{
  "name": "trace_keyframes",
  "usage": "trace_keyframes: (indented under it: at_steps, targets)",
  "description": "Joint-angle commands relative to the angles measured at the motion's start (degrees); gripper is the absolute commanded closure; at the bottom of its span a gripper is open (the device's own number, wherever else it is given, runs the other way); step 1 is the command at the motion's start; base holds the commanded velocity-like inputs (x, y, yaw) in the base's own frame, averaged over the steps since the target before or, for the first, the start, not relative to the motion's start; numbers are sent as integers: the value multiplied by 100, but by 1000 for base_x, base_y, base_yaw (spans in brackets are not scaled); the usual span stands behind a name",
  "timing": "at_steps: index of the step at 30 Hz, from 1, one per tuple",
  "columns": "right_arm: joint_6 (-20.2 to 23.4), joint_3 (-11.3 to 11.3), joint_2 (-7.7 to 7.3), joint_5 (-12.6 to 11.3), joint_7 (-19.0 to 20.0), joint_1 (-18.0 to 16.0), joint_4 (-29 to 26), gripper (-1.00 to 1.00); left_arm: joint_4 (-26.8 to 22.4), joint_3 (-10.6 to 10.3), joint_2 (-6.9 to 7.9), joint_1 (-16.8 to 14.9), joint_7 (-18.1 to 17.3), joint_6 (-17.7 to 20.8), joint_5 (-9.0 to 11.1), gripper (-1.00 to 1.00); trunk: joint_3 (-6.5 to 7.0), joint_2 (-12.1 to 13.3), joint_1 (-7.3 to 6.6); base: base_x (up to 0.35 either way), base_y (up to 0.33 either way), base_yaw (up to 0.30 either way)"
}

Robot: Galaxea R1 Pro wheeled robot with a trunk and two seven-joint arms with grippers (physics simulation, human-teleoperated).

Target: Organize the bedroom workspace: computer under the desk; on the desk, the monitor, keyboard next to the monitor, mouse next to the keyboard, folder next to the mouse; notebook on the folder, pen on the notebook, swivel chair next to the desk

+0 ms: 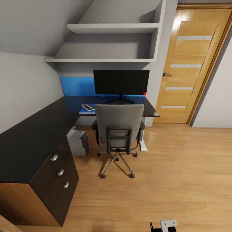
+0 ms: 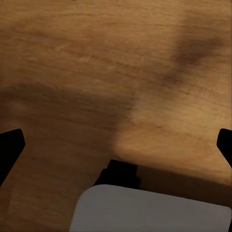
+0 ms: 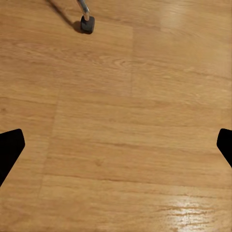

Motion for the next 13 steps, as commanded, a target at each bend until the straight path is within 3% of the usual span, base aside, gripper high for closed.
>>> trace_keyframes:
  at_steps: [1,13]
  targets:
    - [-18,49,4,-24,-26,-5,13,-100,-26,-49,1,-8,47,-26,15,-100,-5,-3,-1,0,0,0]
    - [-18,49,4,-24,-26,-5,13,-100,-26,-48,-13,-8,43,-27,0,-100,-5,-3,-1,0,0,0]
